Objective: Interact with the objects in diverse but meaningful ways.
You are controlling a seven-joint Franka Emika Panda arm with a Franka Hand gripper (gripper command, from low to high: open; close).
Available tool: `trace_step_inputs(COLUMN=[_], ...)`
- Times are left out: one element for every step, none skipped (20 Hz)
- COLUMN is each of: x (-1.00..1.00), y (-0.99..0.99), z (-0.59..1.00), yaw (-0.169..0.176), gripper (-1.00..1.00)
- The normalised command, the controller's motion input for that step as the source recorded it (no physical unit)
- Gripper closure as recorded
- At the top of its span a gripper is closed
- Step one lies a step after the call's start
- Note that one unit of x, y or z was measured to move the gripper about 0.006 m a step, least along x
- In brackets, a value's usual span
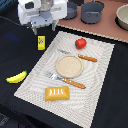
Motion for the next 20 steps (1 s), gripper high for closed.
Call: trace_step_inputs(x=[-0.28,-0.29,-0.27,-0.22,-0.2,-0.24,-0.29,-0.3,-0.32,-0.34,-0.37,-0.4,-0.39,-0.41,-0.39,-0.38,-0.35,-0.29,-0.23,-0.22], y=[-0.01,-0.06,-0.06,-0.04,-0.02,-0.03,-0.06,-0.09,-0.11,-0.09,-0.08,-0.1,-0.09,-0.1,-0.07,-0.04,-0.03,0.0,-0.01,0.0], z=[-0.53,-0.47,-0.43,-0.4,-0.4,-0.43,-0.42,-0.39,-0.36,-0.36,-0.36,-0.41,-0.43,-0.45,-0.41,-0.38,-0.34,-0.31,-0.3,-0.32], yaw=[-0.02,-0.02,-0.024,-0.024,-0.021,-0.02,-0.021,-0.023,-0.025,-0.024,-0.023,-0.023,-0.021,-0.02,-0.017,-0.016,-0.014,-0.011,-0.005,-0.002], gripper=[-1.0,-1.0,-1.0,-1.0,-1.0,-1.0,-1.0,-1.0,-1.0,-1.0,-1.0,-1.0,-1.0,-1.0,-1.0,-1.0,-1.0,-1.0,-1.0,-1.0])
